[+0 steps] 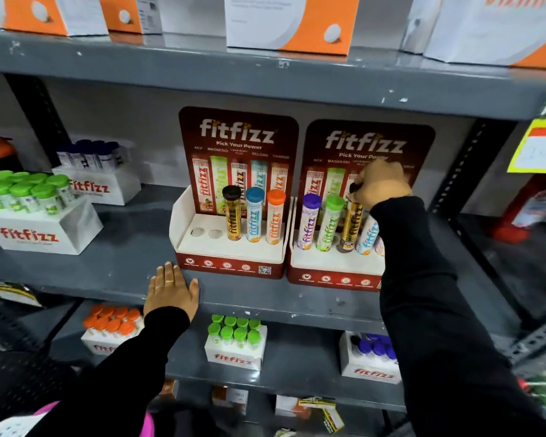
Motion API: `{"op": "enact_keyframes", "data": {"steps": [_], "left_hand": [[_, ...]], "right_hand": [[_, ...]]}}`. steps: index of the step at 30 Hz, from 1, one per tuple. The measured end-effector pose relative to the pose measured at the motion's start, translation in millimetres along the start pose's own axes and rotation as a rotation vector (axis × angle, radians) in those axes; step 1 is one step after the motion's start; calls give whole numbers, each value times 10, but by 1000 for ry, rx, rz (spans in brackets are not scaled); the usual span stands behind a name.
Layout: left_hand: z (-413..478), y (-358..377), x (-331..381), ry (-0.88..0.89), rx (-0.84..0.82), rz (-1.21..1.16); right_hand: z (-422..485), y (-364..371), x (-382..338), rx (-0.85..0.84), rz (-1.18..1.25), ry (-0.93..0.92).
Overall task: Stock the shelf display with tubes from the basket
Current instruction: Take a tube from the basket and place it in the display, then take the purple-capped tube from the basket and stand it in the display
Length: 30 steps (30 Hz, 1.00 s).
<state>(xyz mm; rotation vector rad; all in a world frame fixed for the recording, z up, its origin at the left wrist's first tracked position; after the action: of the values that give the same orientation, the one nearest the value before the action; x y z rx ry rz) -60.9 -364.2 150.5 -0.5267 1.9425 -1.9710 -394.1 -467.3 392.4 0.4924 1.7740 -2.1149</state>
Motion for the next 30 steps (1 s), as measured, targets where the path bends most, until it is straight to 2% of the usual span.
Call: {"op": "enact_keyframes", "data": {"steps": [6, 15, 19, 23, 25, 28, 30], "left_hand": [[-6, -18, 7, -8, 7, 18], [-21, -34, -1, -12, 19, 31], [-24, -48, 12, -14, 21, 41], [-24, -65, 19, -14, 19, 56], [-18, -72, 22, -6, 22, 58], [-4, -71, 8, 8, 33, 40], [-9, -72, 1, 21, 44, -3]], "right_hand": [[47, 61, 107, 9, 9, 13], [80, 212, 184, -128, -34, 25], [90, 304, 205, -117, -80, -6], [84, 270, 184, -160, -69, 37], [5, 231, 77, -99, -109, -14], [-271, 257, -360, 47, -121, -209], [-485, 462, -765, 40, -103, -348]]}}
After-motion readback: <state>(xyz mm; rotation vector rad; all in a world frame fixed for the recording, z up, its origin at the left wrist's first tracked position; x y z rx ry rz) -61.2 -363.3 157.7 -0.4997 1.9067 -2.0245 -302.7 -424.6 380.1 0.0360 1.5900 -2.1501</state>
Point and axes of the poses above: each hand's wrist, its own z-axis towards the middle knuckle, its own y-axis out of the palm, x = y × z, the point moved 7 cm from there along z, towards the middle knuckle, and after that the axes turned 8 degrees about z, right-handed, at the moved point
